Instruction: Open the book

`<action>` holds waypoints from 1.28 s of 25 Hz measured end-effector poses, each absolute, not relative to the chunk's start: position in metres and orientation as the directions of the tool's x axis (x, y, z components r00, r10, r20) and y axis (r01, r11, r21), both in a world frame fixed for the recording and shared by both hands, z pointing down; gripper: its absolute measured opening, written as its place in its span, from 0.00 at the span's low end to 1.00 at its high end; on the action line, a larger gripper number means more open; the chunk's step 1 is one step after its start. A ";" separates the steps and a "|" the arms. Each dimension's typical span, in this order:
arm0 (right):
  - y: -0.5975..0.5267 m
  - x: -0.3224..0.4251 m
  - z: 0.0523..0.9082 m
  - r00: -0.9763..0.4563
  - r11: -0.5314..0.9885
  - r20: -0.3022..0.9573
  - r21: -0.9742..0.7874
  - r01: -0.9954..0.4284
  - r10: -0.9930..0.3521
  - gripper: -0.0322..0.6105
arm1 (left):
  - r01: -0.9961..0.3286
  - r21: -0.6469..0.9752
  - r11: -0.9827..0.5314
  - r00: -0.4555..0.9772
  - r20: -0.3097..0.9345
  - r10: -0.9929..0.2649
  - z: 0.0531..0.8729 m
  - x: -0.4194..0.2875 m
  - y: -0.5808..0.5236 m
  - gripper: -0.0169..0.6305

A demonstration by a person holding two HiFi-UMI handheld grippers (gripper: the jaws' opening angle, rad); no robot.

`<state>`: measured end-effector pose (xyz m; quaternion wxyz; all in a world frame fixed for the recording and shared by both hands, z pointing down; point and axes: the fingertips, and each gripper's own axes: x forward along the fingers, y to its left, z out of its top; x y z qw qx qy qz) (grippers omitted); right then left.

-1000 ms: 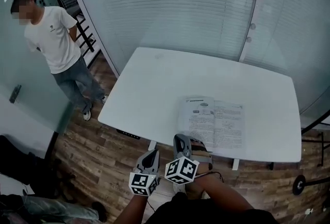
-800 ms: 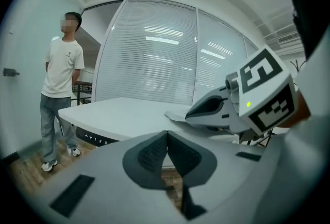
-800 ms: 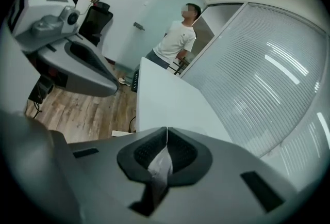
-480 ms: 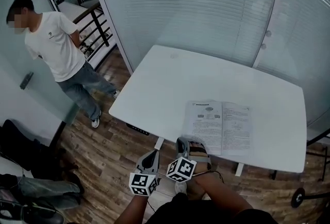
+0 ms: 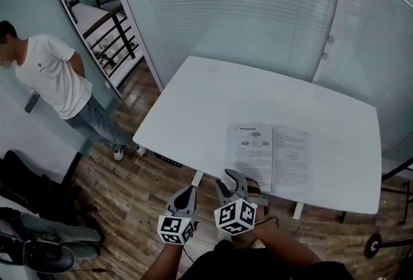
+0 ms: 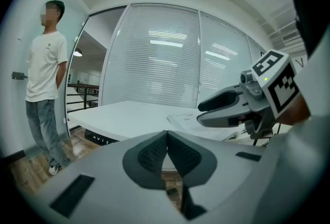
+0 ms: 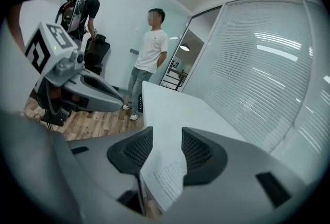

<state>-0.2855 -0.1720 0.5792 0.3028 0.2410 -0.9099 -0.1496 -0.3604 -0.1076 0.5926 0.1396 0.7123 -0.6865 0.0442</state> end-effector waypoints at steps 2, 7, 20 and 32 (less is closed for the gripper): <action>-0.177 -0.271 0.563 -0.710 0.837 0.451 0.369 -0.404 -0.541 0.32 | -0.990 0.133 -0.037 0.069 0.242 -0.968 0.586 -0.353 -0.113 0.05; -0.195 -0.223 0.526 -0.708 0.796 0.363 0.269 -0.542 -0.605 0.14 | -0.988 0.122 -0.090 0.113 0.199 -0.973 0.567 -0.324 -0.127 0.05; -0.200 -0.102 0.463 -0.689 0.694 0.084 0.081 -0.716 -0.720 0.05 | -0.968 0.092 -0.234 0.243 0.108 -0.964 0.521 -0.239 -0.161 0.05; -0.199 -0.046 0.467 -0.636 0.641 0.076 0.097 -0.762 -0.768 0.05 | -0.944 0.069 -0.324 0.330 0.117 -0.937 0.512 -0.182 -0.172 0.05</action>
